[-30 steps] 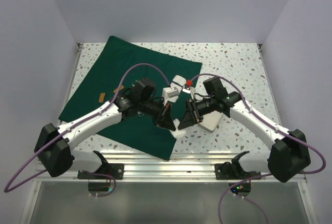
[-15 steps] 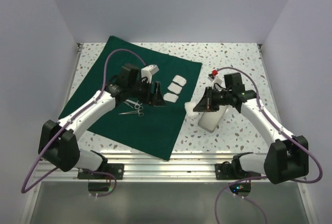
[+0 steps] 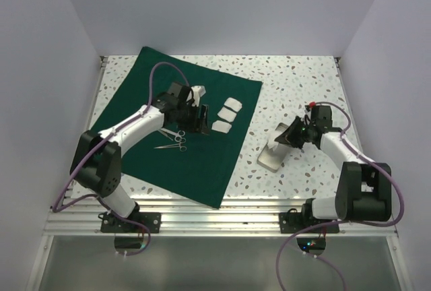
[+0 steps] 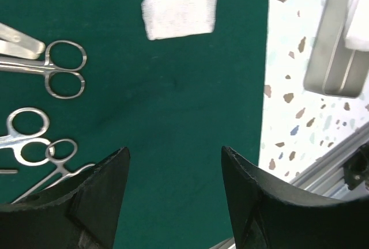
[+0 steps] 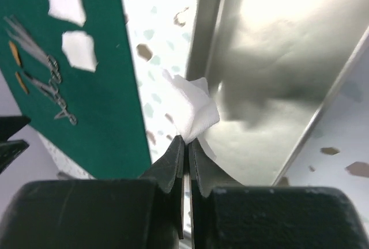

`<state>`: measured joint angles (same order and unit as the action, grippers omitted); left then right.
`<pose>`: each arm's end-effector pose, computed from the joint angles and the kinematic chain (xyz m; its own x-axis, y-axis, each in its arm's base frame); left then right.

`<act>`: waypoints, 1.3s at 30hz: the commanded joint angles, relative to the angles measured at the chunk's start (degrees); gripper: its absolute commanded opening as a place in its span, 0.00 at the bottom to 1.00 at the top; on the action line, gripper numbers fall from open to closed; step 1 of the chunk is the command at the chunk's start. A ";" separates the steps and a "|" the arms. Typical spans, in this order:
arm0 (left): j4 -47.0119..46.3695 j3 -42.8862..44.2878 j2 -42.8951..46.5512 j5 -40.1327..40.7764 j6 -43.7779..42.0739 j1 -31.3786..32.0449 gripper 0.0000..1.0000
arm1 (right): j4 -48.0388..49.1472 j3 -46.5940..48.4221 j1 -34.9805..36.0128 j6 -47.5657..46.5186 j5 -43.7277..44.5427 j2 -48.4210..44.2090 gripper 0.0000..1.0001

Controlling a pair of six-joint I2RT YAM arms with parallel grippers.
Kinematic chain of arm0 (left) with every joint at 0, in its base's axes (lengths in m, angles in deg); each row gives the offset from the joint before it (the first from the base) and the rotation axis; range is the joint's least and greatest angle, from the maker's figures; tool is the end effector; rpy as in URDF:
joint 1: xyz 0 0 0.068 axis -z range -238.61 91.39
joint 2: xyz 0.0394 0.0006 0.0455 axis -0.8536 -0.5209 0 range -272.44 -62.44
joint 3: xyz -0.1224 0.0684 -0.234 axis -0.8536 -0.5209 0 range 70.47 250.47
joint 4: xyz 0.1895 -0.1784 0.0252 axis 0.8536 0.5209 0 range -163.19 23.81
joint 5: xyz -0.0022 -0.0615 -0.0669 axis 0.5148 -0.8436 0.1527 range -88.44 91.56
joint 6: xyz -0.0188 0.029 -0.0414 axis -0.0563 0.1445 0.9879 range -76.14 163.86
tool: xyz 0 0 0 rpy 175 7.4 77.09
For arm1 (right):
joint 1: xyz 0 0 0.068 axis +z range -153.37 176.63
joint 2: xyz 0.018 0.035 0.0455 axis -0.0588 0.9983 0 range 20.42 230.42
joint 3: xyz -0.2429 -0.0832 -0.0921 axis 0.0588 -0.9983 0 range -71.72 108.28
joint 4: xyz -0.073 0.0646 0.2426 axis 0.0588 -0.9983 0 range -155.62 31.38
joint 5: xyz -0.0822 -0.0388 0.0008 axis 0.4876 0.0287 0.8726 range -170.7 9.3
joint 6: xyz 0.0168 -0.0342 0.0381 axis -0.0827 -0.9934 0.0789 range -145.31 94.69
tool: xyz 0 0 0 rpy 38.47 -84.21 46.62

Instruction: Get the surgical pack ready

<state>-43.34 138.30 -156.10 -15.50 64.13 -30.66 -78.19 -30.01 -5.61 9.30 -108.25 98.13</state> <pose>0.2995 -0.1707 0.2350 -0.8902 0.0973 -0.4451 0.3046 0.8536 -0.4226 0.2575 0.0064 0.1889 -0.8071 0.5354 -0.2487 0.2814 0.7193 0.6352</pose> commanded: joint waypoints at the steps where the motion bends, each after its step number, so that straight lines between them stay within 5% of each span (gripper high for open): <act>1: 1.71 1.42 -0.55 3.26 -2.25 -1.92 0.68 | 7.61 -2.07 -1.19 2.48 5.13 1.12 0.00; 11: 0.04 1.07 -2.84 -2.10 -4.63 -5.09 0.66 | 18.51 -3.92 -2.59 6.78 5.84 7.53 0.00; 24: -0.05 1.60 -5.30 -3.68 -4.89 -6.06 0.64 | 17.02 -4.45 -4.00 9.86 14.10 6.92 0.00; 32: -0.05 2.92 -5.91 -2.89 -3.49 -6.50 0.66 | 20.98 -4.01 -4.00 11.18 11.82 11.93 0.00; 39: -1.19 4.23 -7.84 -4.30 0.20 -6.50 0.67 | 14.14 0.64 -3.91 8.37 10.67 11.68 0.23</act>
<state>-42.49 140.05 -162.66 -18.41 62.08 -36.65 -60.97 -32.83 -9.46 19.59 -97.98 110.22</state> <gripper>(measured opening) 0.667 0.198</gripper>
